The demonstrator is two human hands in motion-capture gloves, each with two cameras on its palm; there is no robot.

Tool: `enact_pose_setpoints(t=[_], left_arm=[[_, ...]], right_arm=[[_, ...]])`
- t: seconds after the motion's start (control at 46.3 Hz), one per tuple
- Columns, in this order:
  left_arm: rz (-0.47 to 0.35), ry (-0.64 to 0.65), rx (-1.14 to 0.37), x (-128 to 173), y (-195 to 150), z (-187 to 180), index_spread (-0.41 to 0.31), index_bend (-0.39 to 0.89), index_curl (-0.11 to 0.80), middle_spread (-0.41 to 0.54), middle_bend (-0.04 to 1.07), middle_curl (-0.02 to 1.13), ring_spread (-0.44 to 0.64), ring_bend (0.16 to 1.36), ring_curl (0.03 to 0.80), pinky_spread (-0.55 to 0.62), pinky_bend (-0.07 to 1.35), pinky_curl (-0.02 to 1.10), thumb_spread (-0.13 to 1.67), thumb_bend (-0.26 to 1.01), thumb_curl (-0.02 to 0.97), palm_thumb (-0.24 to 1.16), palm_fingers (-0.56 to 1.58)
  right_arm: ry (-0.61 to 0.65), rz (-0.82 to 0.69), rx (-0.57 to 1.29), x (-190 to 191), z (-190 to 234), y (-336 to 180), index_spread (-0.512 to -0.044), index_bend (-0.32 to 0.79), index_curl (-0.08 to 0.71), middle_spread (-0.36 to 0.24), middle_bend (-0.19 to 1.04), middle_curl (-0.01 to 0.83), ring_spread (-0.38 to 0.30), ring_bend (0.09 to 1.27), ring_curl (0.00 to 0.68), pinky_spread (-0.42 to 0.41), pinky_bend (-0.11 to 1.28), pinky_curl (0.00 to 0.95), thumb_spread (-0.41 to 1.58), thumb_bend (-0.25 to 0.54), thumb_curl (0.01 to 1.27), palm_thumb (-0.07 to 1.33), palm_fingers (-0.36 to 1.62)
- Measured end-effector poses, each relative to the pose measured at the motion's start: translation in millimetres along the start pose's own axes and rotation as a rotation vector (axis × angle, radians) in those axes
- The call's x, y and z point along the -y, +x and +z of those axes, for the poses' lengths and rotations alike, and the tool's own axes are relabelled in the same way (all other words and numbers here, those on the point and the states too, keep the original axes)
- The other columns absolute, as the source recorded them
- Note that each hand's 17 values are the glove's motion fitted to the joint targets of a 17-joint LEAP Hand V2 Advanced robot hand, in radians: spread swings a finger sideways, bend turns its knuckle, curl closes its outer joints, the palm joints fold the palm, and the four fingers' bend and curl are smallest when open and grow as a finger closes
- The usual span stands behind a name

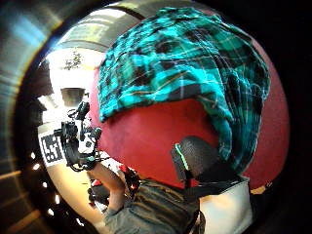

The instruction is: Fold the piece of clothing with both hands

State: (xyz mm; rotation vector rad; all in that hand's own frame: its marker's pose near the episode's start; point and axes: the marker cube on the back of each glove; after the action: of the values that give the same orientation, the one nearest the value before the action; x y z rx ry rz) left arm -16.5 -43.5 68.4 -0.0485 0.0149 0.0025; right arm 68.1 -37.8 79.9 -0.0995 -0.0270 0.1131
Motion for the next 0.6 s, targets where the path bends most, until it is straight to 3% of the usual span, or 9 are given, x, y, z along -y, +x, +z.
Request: enact_pose_setpoints(t=[0.13, 0.216, 0.389, 0.475, 0.518, 0.583, 0.605], left_arm=[[-0.004, -0.058, -0.004, 11, -3, 18, -0.105, 0.13, 0.286, -0.039, 0.18, 0.40, 0.07, 0.57, 0.337, 0.28, 0.37, 0.32, 1.12, -0.02, 0.332, 0.52, 0.44], [-0.037, -0.145, 0.024, -5, -2, 4, -0.100, 0.13, 0.289, -0.030, 0.18, 0.40, 0.07, 0.57, 0.341, 0.27, 0.38, 0.33, 1.12, -0.02, 0.334, 0.52, 0.43], [0.031, -0.137, -0.016, 3, 4, 16, -0.089, 0.14, 0.298, -0.014, 0.18, 0.40, 0.09, 0.56, 0.340, 0.28, 0.42, 0.35, 1.12, -0.03, 0.332, 0.50, 0.40], [0.036, -0.148, -0.001, 3, 5, 20, -0.086, 0.14, 0.302, -0.010, 0.18, 0.40, 0.10, 0.56, 0.340, 0.27, 0.42, 0.35, 1.14, -0.02, 0.329, 0.49, 0.40], [0.044, -0.114, 0.003, 6, 7, 20, -0.091, 0.15, 0.307, -0.019, 0.20, 0.40, 0.10, 0.56, 0.337, 0.26, 0.41, 0.35, 1.16, -0.02, 0.327, 0.49, 0.42], [0.060, 0.037, 0.044, 23, 6, 19, -0.117, 0.21, 0.331, -0.049, 0.23, 0.41, 0.08, 0.53, 0.328, 0.25, 0.37, 0.34, 1.18, -0.02, 0.321, 0.48, 0.53], [0.062, 0.062, 0.065, 27, 5, 21, -0.110, 0.17, 0.325, -0.045, 0.20, 0.40, 0.09, 0.52, 0.321, 0.25, 0.37, 0.34, 1.18, -0.02, 0.320, 0.48, 0.49]], right_arm=[[-0.067, 0.020, 0.026, 12, 19, 9, -0.347, 0.12, 0.260, 0.016, 0.18, 0.279, 0.165, 0.31, 0.262, 0.237, 0.69, 0.360, 1.12, 0.002, 0.33, 0.58, 0.14], [-0.087, 0.038, 0.015, 5, 16, 9, -0.346, 0.13, 0.258, 0.018, 0.18, 0.282, 0.165, 0.32, 0.266, 0.231, 0.70, 0.361, 1.10, -0.016, 0.34, 0.59, 0.14], [0.028, 0.074, -0.048, 0, 2, 7, -0.338, 0.13, 0.258, 0.023, 0.18, 0.288, 0.159, 0.32, 0.272, 0.226, 0.72, 0.363, 1.07, -0.022, 0.34, 0.60, 0.13], [0.068, 0.049, -0.027, 1, -1, 3, -0.343, 0.20, 0.279, 0.013, 0.18, 0.290, 0.154, 0.31, 0.272, 0.218, 0.70, 0.356, 1.08, -0.006, 0.35, 0.62, 0.19], [0.092, 0.026, -0.006, 2, -2, 0, -0.346, 0.23, 0.296, 0.003, 0.17, 0.288, 0.149, 0.30, 0.265, 0.208, 0.67, 0.345, 1.10, 0.006, 0.36, 0.66, 0.24], [0.131, -0.008, 0.007, 5, -1, -4, -0.350, 0.25, 0.314, -0.019, 0.17, 0.290, 0.125, 0.31, 0.269, 0.190, 0.64, 0.335, 1.12, 0.024, 0.37, 0.71, 0.33], [0.135, -0.017, 0.004, 8, 1, -4, -0.352, 0.27, 0.322, -0.028, 0.17, 0.289, 0.114, 0.32, 0.271, 0.180, 0.62, 0.330, 1.13, 0.032, 0.38, 0.73, 0.36]])
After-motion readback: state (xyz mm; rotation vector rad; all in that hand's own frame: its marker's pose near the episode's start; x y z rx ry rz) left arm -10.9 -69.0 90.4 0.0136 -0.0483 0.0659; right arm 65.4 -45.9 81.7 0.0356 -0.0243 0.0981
